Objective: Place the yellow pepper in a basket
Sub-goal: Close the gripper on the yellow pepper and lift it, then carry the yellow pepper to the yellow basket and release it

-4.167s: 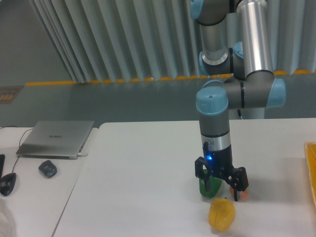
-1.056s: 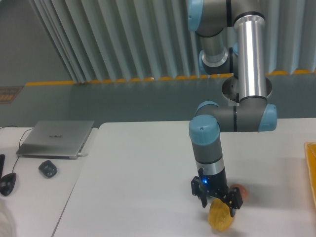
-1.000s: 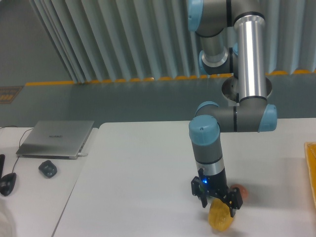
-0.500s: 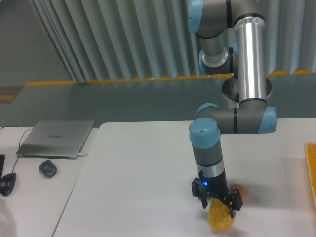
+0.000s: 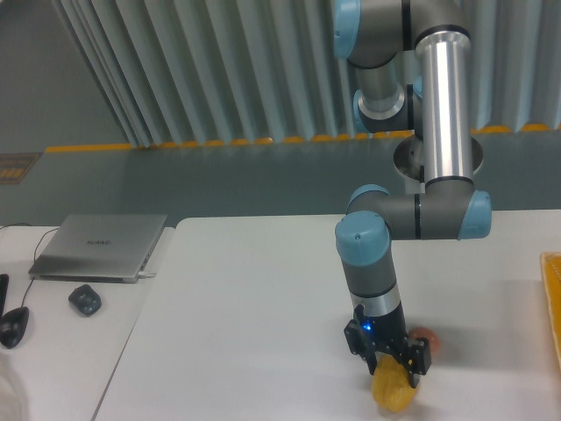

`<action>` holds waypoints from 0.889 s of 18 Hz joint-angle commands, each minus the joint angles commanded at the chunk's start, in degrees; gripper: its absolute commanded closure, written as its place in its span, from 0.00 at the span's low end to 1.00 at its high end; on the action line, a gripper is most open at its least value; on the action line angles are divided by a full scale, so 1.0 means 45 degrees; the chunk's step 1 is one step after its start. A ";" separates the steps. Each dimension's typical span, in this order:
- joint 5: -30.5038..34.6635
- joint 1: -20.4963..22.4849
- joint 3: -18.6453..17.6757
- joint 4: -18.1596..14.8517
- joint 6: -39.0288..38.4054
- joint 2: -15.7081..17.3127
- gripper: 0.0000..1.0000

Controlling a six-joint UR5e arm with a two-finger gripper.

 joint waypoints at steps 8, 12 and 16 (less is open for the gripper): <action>-0.1755 0.0896 0.0039 -0.0234 0.0679 0.1306 0.75; -0.2402 0.1522 -0.0019 -0.0661 0.2926 0.1933 0.72; -0.2383 0.1971 -0.0078 -0.1619 0.5559 0.2323 0.72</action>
